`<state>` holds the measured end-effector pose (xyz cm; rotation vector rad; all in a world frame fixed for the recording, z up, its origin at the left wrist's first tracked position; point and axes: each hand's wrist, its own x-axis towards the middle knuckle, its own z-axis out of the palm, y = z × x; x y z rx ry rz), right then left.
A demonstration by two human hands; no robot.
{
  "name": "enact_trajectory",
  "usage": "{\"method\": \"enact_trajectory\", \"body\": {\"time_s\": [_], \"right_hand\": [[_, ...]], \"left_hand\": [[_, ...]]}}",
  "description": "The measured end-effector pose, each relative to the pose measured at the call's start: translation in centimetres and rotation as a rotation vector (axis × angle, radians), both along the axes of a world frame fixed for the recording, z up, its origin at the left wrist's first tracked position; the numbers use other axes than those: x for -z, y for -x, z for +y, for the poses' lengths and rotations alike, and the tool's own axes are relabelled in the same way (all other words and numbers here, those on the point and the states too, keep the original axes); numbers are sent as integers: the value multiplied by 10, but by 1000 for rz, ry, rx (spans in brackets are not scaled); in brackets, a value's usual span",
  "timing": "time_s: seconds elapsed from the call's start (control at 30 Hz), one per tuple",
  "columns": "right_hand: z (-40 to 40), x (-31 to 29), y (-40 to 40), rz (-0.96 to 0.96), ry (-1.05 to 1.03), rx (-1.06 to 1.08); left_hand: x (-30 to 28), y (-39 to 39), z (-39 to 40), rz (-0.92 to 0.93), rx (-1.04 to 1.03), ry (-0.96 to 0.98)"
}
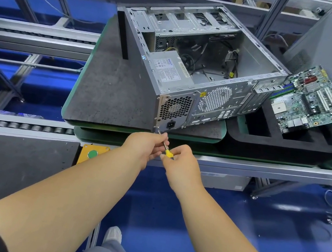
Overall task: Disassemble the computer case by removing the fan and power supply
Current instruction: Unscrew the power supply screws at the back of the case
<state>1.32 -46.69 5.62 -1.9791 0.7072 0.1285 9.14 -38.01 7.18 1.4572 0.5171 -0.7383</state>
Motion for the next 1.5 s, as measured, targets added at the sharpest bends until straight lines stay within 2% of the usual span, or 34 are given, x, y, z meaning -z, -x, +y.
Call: {"method": "enact_trajectory", "body": {"time_s": [0.13, 0.3, 0.4, 0.57, 0.77, 0.93, 1.17, 1.37, 1.5], "right_hand": [[-8, -6, -1, 61, -248, 30], [-24, -12, 8, 222, -698, 157], [-23, -9, 13, 212, -850, 190], [-17, -5, 12, 194, -887, 232], [-17, 0, 12, 163, -864, 278], [-16, -1, 11, 175, -1015, 304], [-17, -1, 10, 181, -911, 241], [-15, 0, 11, 149, -824, 271], [-13, -1, 10, 144, -930, 343]], "left_hand": [[3, -4, -2, -3, -11, -11], [6, -3, -3, -5, -51, 31], [5, -2, -3, -21, -57, 46], [11, 3, 3, -36, -103, 149], [15, 0, 19, 63, -204, 329], [12, 1, 22, 118, -221, 433], [9, 3, 23, 134, -222, 473], [8, 3, 23, 146, -240, 469], [8, 3, 23, 148, -247, 486]]}}
